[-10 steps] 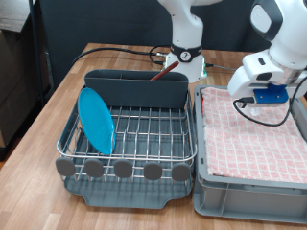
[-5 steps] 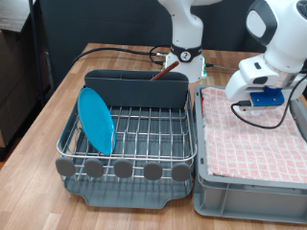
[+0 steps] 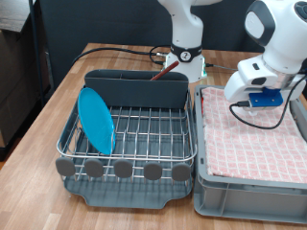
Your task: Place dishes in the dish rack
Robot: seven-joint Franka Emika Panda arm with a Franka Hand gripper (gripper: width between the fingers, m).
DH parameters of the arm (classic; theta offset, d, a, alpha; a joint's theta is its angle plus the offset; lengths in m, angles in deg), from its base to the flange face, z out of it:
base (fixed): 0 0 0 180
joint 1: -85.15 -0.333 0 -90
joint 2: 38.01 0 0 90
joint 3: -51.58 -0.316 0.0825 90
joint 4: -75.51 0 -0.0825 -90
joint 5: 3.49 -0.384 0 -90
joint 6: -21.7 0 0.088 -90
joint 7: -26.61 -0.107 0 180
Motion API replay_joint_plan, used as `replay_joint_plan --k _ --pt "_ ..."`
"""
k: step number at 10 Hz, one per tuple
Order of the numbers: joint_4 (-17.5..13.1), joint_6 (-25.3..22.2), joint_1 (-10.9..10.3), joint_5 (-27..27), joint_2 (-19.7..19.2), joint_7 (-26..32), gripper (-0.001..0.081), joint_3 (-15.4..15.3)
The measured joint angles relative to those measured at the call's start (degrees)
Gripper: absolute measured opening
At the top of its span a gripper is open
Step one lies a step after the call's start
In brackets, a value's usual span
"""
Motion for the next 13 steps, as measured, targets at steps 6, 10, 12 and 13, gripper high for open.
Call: replay_joint_plan --k 6,10,12,13 --pt "-1.4 -4.21 0.29 -0.8 1.74 -0.06 0.0072 0.85" --pt "-3.22 -7.92 0.36 -0.52 5.49 -0.84 0.0072 1.84" --pt "-3.26 -4.48 0.44 4.87 7.75 -7.28 0.0072 3.06" --pt "-3.25 -2.12 0.57 9.99 8.84 -12.22 0.0072 3.78"
